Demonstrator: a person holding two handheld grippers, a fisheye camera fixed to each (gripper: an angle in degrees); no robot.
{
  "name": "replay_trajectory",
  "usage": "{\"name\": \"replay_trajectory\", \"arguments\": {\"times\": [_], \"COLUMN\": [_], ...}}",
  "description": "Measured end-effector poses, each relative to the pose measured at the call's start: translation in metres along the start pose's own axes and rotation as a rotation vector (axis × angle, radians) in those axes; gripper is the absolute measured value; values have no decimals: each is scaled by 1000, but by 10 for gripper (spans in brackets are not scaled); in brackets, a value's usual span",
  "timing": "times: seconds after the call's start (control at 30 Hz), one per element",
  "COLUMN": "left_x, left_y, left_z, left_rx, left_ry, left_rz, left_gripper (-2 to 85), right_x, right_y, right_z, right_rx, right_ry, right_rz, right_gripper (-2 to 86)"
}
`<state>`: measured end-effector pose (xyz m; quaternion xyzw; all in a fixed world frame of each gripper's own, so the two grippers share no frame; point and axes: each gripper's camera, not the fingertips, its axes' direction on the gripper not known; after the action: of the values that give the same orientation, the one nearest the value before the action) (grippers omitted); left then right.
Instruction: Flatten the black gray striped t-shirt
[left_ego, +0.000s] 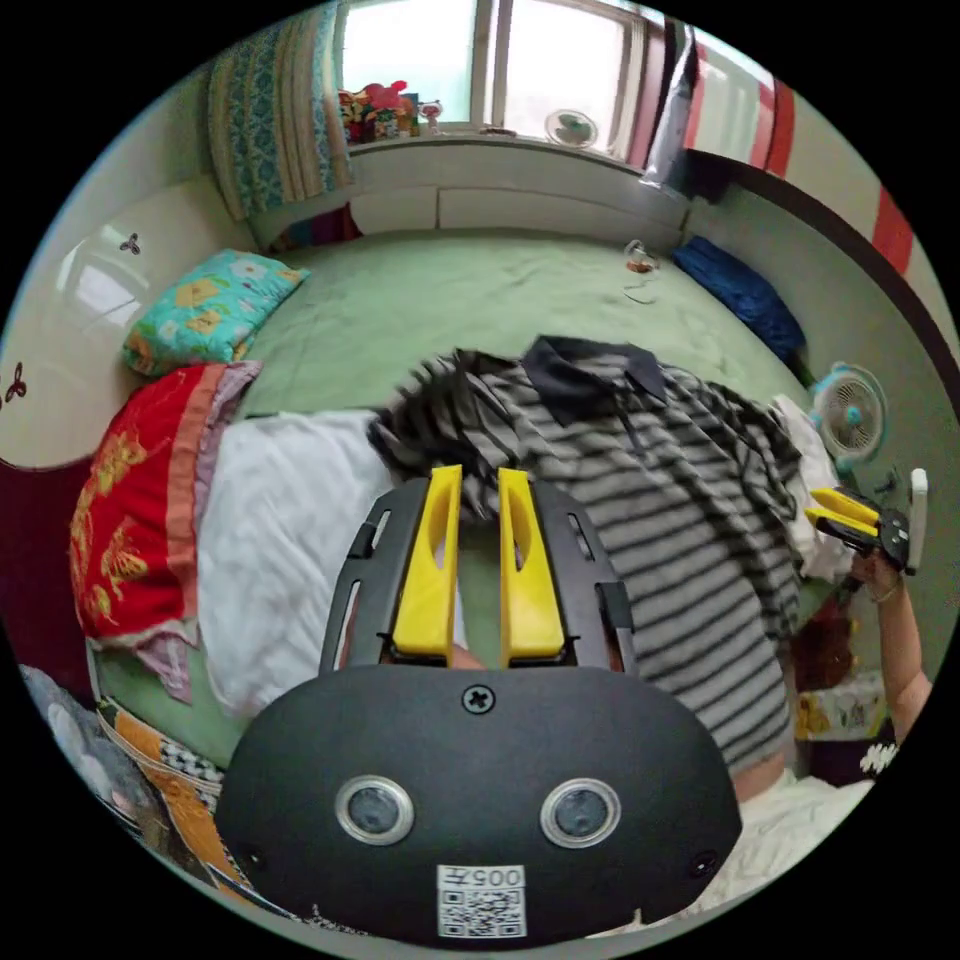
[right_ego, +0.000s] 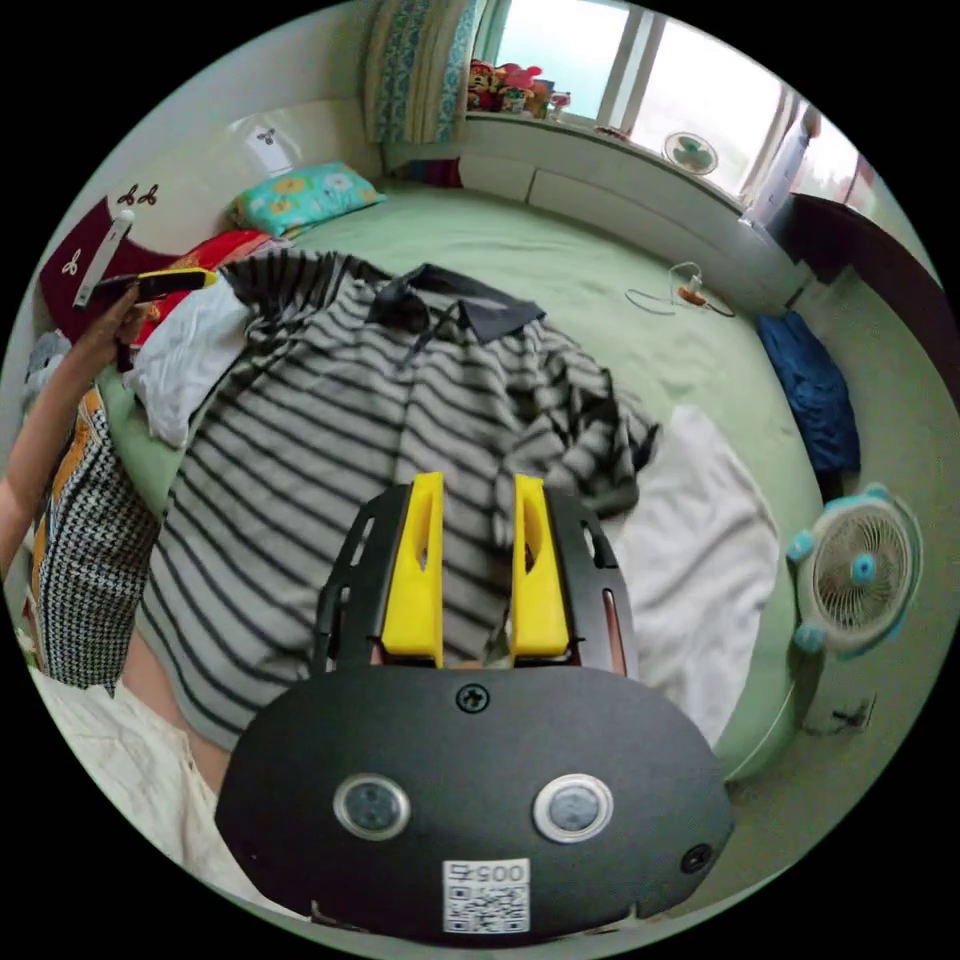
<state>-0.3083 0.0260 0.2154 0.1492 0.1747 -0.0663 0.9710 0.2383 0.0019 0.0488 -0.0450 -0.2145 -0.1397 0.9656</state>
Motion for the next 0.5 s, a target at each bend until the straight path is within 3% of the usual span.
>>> {"name": "replay_trajectory", "arguments": {"times": [0.1, 0.27, 0.5], "left_x": [22, 40, 35], "left_y": [78, 193, 268], "left_z": [0, 6, -4], "left_rx": [-89, -198, -201], "left_ry": [37, 21, 70], "left_rz": [12, -63, -200], "left_gripper": [128, 120, 120], "right_x": [-17, -26, -45], "right_y": [75, 167, 236], "right_z": [-9, -7, -7], "right_rx": [-37, -99, -108], "right_ry": [50, 106, -22], "right_rz": [49, 184, 332], "right_gripper": [96, 101, 105]}}
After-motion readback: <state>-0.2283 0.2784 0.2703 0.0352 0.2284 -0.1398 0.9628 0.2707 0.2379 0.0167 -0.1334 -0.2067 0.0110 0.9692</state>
